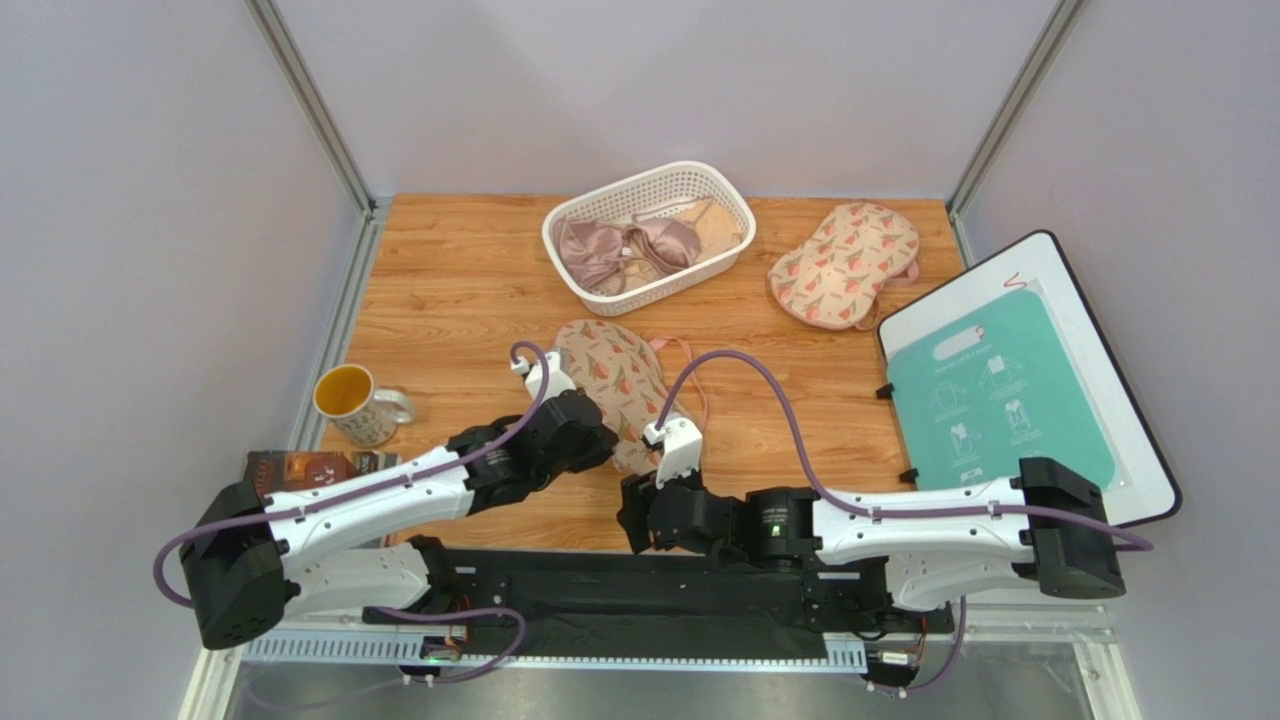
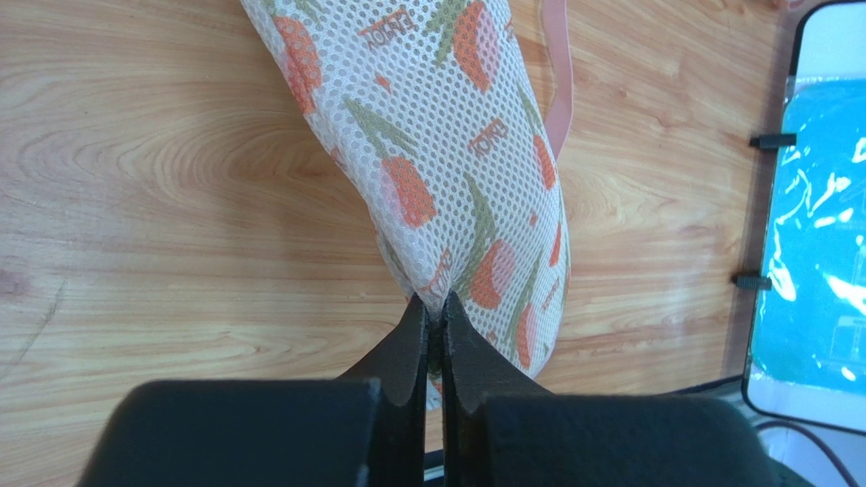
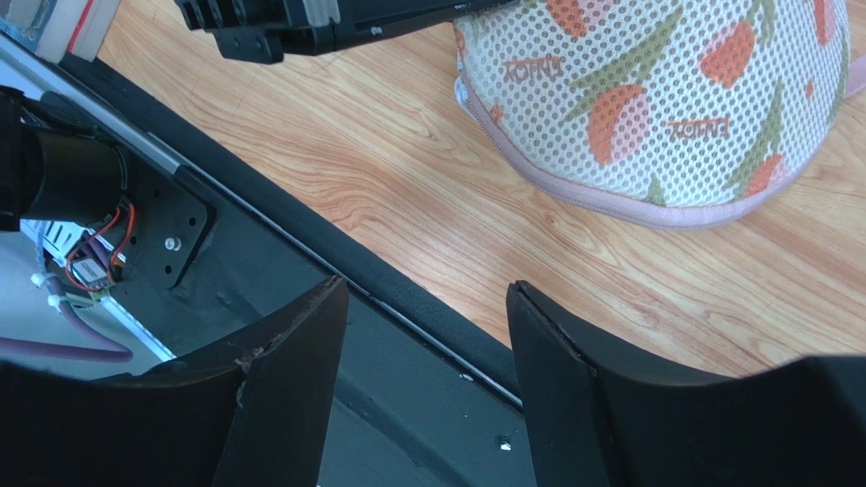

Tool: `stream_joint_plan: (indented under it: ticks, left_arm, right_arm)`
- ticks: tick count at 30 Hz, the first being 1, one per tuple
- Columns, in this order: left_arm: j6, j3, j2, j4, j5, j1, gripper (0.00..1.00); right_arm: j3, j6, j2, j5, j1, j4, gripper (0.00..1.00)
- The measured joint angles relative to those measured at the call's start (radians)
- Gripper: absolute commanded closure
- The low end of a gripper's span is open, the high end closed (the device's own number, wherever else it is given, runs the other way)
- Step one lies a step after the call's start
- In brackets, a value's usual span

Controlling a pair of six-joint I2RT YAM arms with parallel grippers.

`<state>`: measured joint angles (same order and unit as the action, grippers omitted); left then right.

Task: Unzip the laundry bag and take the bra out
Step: Pick up the laundry bag at the center of the board, then unzip the laundry bag at the center of the board.

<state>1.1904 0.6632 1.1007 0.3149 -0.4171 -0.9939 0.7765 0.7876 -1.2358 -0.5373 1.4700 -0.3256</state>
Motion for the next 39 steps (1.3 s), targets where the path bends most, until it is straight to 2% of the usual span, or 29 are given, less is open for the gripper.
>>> stream_joint_plan:
  ticks: [14,23,30,35,39]
  left_arm:
    - [-0.03,-0.052,-0.046,-0.006,0.08,-0.001,1.0]
    - [-0.01,-0.136,-0.142,0.002,0.084,-0.001,1.0]
    - [0.086,-0.278,-0.229,0.004,0.074,-0.016,1.0]
    - [0.15,-0.28,-0.214,-0.001,0.04,-0.066,1.0]
    - [0.209,-0.227,-0.121,0.008,0.034,-0.081,1.0]
  right_arm:
    - [-0.171,-0.065,0.024,0.125,-0.074,0.224,0.3]
    - [-0.18,-0.084,-0.066,0.204,-0.168,0.316,0.3]
    - [-0.202,-0.082,-0.103,0.214,-0.233,0.331,0.31]
    - [-0.186,-0.08,-0.105,0.183,-0.233,0.27,0.33]
    - [-0.127,-0.08,-0.087,0.12,-0.175,0.158,0.35]
